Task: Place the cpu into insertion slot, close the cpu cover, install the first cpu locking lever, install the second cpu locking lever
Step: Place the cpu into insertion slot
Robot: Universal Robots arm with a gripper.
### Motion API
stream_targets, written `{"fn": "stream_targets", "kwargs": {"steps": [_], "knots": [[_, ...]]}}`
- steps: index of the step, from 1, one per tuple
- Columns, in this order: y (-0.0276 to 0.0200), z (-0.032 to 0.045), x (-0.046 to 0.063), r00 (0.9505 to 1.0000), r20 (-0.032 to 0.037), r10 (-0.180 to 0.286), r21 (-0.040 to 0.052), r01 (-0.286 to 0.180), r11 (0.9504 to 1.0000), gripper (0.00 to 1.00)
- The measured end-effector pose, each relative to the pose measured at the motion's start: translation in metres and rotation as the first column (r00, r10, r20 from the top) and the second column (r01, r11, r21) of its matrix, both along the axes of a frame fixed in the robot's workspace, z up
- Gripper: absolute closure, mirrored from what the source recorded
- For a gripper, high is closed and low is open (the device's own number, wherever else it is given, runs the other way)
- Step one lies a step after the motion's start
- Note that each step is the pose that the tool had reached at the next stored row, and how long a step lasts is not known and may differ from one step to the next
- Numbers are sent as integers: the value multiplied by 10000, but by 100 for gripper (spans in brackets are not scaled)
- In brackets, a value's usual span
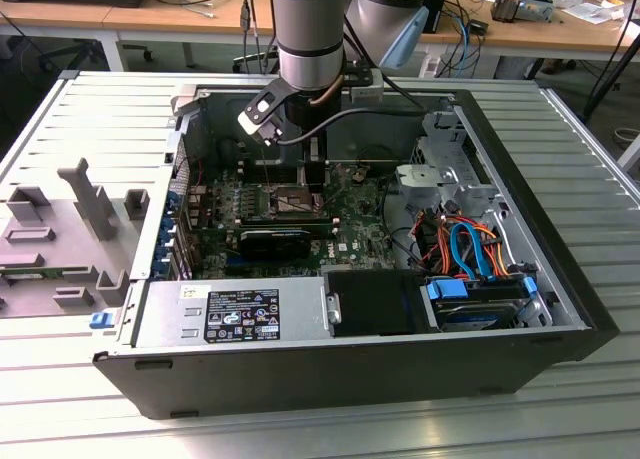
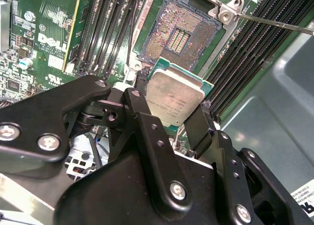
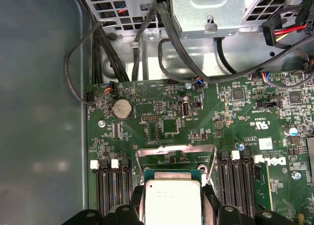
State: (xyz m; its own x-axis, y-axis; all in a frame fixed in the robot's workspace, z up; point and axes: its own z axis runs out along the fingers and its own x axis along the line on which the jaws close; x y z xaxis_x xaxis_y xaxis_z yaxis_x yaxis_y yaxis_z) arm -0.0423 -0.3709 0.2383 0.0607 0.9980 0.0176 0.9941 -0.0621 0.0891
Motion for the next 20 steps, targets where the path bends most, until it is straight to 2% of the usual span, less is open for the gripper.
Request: {"fn": "stream_targets", "kwargs": {"steps": [14, 18, 20], "knots": [[1, -2, -4, 10000, 2, 38, 1, -38, 10000, 45], [-6, -2, -21, 9996, 0, 289, -62, -289, 9996, 45], [-29, -2, -31, 9994, -1, 345, -76, -345, 9994, 45]]}}
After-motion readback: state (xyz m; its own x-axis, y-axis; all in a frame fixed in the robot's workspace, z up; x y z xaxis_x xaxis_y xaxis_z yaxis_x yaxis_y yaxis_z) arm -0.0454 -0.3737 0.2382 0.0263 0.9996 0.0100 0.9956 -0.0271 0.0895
